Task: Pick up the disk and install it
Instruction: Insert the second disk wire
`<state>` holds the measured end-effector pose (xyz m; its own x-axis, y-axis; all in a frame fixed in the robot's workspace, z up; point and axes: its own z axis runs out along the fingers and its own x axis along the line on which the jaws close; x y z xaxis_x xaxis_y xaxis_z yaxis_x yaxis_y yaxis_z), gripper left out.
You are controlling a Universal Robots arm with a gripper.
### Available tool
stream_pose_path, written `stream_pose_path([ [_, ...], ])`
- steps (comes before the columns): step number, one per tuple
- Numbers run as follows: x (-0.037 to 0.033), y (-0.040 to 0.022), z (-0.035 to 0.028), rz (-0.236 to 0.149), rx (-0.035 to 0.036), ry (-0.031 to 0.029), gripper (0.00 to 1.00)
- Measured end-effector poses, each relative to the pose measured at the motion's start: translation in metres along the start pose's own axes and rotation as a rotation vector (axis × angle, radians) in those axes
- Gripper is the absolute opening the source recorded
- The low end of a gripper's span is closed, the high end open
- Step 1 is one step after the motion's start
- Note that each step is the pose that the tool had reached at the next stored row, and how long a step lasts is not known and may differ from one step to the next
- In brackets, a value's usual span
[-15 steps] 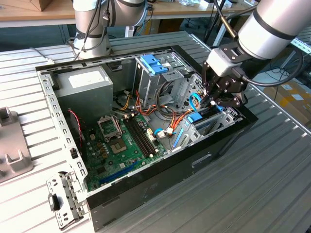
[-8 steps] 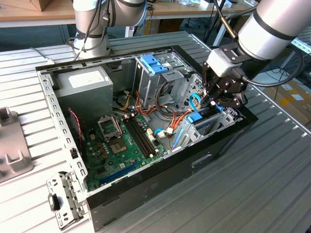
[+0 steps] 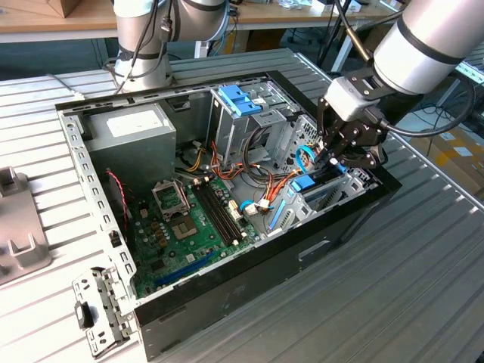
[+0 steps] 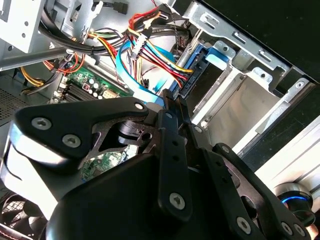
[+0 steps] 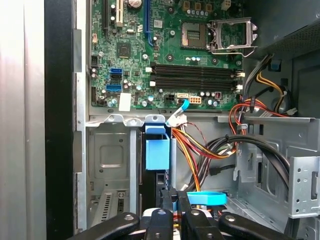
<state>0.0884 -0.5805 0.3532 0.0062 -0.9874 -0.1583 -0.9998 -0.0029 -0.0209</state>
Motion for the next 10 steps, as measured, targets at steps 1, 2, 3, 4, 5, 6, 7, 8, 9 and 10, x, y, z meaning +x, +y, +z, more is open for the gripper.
stream_pose_path([
  [1,0.0006,-0.0001,0.0001,0.000,0.0000,0.0002,0.16],
  [2,0.0017,-0.0003,0.0002,0.000,0.0000,0.0006,0.16],
  [3,0.0028,-0.0006,0.0003,0.000,0.0000,0.0012,0.16],
  [4,0.0034,-0.0008,0.0005,0.000,0.0000,0.0013,0.16],
  [5,0.0037,-0.0009,0.0007,0.000,0.0000,0.0014,0.16],
  [6,0.0042,-0.0012,0.0011,0.000,0.0000,0.0014,0.16],
  [7,0.0045,-0.0017,0.0015,0.000,0.0000,0.0018,0.16],
  [8,0.0046,-0.0021,0.0018,0.000,0.0000,0.0019,0.16],
  [9,0.0047,-0.0025,0.0022,0.000,-0.0001,0.0019,0.16],
  [10,0.0048,-0.0040,0.0027,0.000,0.0000,0.0020,0.16],
])
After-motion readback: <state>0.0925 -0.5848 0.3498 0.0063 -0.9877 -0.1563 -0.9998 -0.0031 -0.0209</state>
